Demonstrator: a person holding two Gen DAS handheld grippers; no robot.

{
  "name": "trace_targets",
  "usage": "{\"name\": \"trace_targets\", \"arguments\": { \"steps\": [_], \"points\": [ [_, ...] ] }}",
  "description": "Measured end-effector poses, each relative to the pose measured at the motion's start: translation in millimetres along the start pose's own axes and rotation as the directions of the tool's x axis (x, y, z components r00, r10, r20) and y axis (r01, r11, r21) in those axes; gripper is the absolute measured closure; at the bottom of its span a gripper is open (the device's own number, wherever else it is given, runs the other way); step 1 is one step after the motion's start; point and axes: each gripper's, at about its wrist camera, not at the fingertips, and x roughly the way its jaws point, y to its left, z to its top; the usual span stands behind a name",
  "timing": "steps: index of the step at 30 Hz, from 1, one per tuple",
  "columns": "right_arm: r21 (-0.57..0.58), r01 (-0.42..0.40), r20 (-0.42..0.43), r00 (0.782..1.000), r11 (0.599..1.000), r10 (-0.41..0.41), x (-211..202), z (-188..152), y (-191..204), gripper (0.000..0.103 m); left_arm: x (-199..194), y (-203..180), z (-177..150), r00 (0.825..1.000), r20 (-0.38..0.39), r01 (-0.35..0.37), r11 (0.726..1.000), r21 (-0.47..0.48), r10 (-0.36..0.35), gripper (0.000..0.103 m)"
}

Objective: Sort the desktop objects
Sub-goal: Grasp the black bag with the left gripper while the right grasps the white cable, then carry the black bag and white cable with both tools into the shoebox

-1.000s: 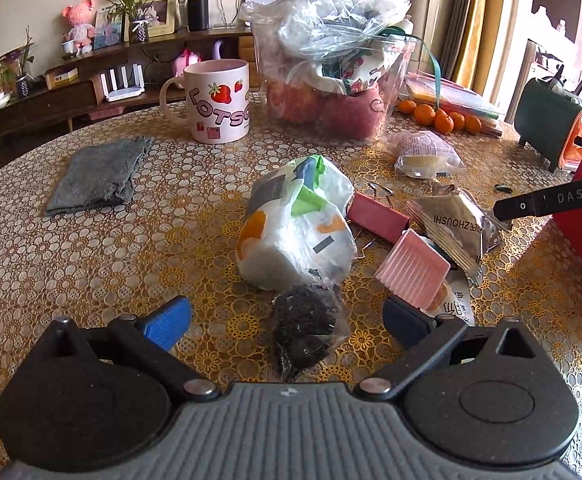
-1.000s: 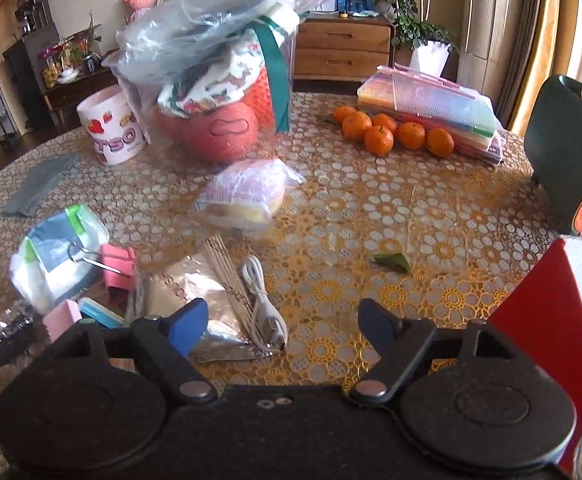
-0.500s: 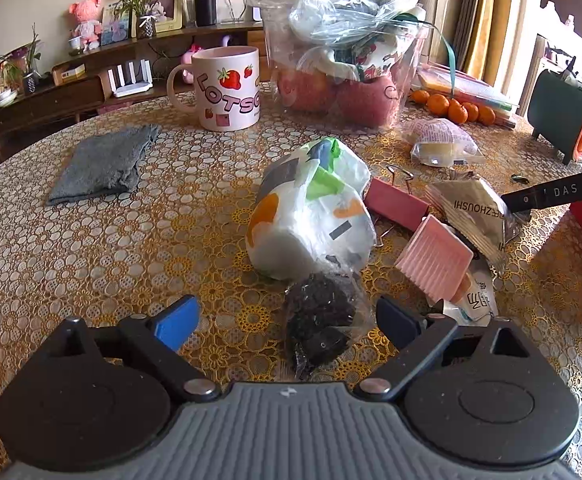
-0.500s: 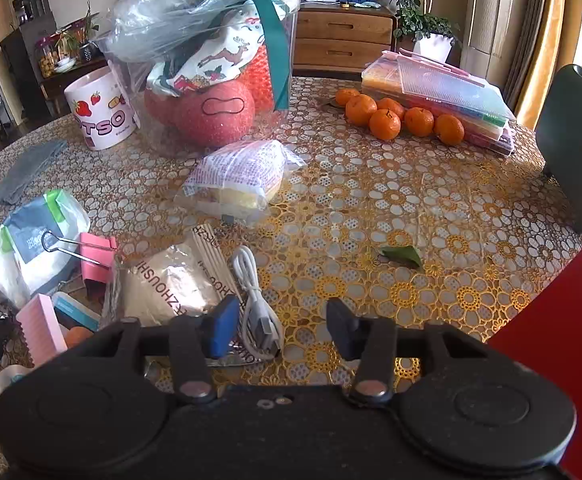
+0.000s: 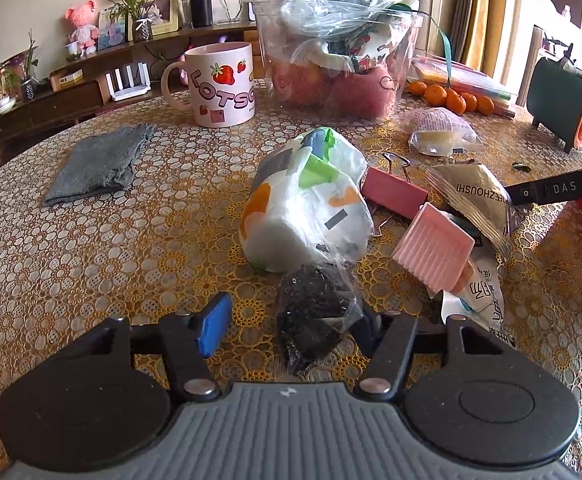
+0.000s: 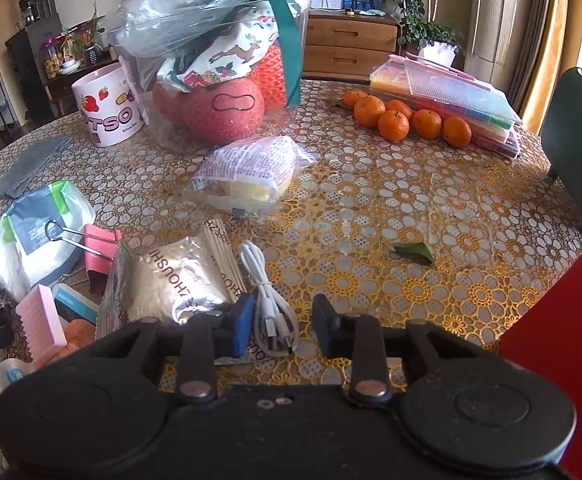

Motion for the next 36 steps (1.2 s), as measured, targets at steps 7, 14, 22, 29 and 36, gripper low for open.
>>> {"name": "trace_targets", "arguments": {
  "steps": [7, 14, 22, 29, 36],
  "points": [
    [-0.04, 0.023, 0.016, 1.0, 0.999, -0.022, -1, -3, 8, 0.081, -2, -3, 1, 1.0, 0.005, 0.001, 1.0, 0.008, -0.001, 0.066],
    [-0.033, 0.029, 0.01, 1.0, 0.999, -0.029, -6, -4, 7, 0.082, -4, -4, 1, 1.0, 0.002, -0.007, 1.0, 0.004, 0.007, 0.073],
    [0.003, 0.007, 0.005, 1.0, 1.0, -0.007, -28, -13, 5, 0.083, -19, -7, 2, 1.0, 0.003, -0.002, 1.0, -0.013, 0.002, 0.075],
    [0.053, -0.028, 0.023, 0.999, 0.998, 0.027, -59, -25, 0, 0.083, -43, -14, 3, 1.0, 0.009, 0.017, 0.999, -0.037, -0.016, 0.075],
    [0.084, -0.064, 0.032, 0.998, 0.994, 0.062, -99, -40, -7, 0.083, -71, -31, 6, 0.999, 0.017, 0.047, 0.999, -0.022, -0.046, 0.075]
  ]
}}
